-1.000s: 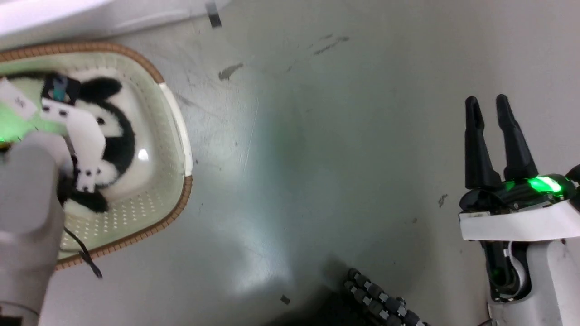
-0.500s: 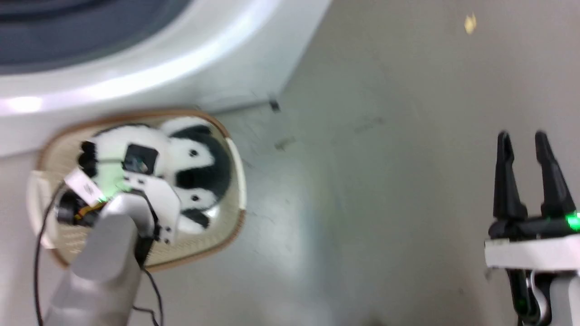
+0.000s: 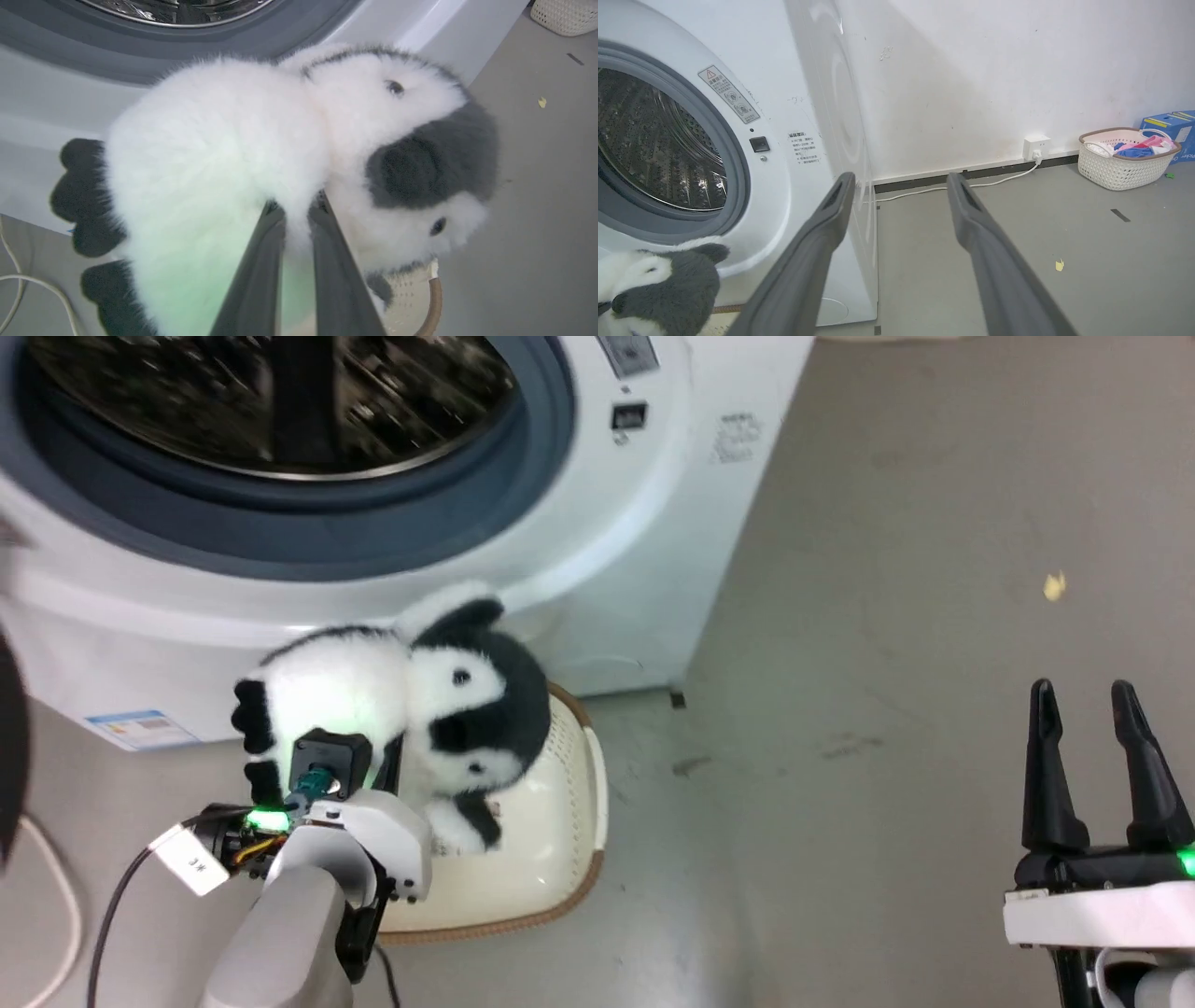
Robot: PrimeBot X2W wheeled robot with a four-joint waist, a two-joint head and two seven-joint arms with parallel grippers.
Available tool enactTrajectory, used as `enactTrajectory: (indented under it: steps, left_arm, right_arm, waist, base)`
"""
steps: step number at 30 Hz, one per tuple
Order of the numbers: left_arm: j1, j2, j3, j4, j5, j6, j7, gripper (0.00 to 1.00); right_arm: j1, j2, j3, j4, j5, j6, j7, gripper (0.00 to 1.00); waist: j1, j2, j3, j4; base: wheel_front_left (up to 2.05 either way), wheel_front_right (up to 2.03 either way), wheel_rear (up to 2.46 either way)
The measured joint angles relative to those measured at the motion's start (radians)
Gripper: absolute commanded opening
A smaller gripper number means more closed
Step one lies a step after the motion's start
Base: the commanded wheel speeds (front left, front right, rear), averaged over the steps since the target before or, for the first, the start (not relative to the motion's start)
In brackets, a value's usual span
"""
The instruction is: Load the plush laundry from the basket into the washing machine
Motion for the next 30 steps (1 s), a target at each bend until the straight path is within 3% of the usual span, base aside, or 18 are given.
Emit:
enactTrajectory:
  steps: [10, 17, 24, 30]
  left_arm:
    - [0.02, 0.048, 0.053, -0.352, 0.003, 0.08, -0.042, 0.0]
    - [-0.111, 0.132, 0.083, -0.555, 0.039, 0.117, 0.098, 0.0]
    - [-0.375, 0.252, 0.096, -0.566, 0.09, 0.09, 0.291, 0.0]
    - [-0.655, 0.346, 0.085, -0.429, 0.156, 0.04, 0.398, 0.0]
  right_arm:
    - [0.007, 0.0, 0.016, -0.013, 0.005, 0.0, 0.0, 1.0]
    - [-0.026, 0.0, 0.034, -0.016, 0.046, 0.0, 0.0, 1.0]
    - [-0.101, 0.0, 0.069, -0.003, 0.105, 0.0, 0.0, 1.0]
    - [-0.141, 0.0, 0.104, 0.016, 0.152, 0.0, 0.0, 1.0]
  waist:
    - [0.0002, 0.0, 0.003, 0.004]
    - [0.0003, 0.0, 0.106, -0.037]
    - [0.0005, 0.0, 0.246, -0.102]
    - [0.0006, 0.0, 0.363, -0.173]
  base:
    - [0.0, 0.0, 0.0]
    - [0.0, 0.0, 0.0]
    - [0.0, 0.0, 0.0]
    - [0.0, 0.0, 0.0]
